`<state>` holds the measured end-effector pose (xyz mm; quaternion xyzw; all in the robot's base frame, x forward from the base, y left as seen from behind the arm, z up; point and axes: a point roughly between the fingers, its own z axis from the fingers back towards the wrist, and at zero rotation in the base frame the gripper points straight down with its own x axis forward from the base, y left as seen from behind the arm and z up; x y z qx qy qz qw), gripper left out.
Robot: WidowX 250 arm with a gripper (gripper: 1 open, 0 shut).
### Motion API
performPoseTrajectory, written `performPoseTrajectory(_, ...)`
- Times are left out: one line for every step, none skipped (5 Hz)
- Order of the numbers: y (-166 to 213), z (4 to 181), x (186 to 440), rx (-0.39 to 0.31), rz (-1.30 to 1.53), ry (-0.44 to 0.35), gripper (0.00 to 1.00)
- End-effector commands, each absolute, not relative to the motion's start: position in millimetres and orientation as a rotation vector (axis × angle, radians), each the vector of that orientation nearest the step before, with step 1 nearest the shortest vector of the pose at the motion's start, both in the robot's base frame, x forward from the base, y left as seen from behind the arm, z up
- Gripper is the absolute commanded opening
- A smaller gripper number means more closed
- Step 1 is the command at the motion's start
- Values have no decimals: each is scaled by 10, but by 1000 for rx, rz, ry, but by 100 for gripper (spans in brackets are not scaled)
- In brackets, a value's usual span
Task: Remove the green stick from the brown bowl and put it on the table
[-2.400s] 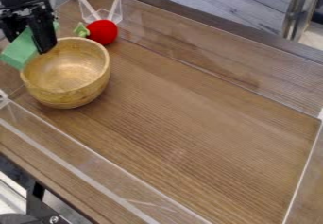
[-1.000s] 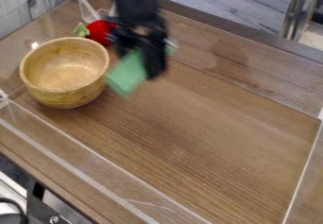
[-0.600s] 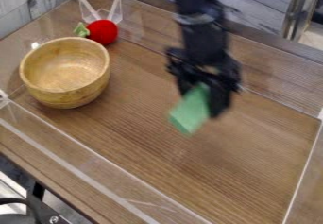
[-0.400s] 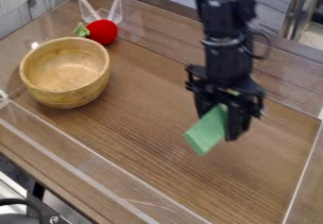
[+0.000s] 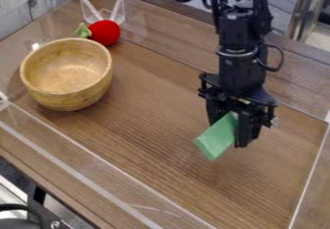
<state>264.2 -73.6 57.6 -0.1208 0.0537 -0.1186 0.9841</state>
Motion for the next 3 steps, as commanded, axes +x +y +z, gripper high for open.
performPoseTrajectory(-776, 686, 2748, -241, -245, 55, 0)
performPoseTrajectory(-833, 672, 2746, -240, -247, 60, 0)
performPoseTrajectory(-774, 583, 2743, -237, -299, 67, 0)
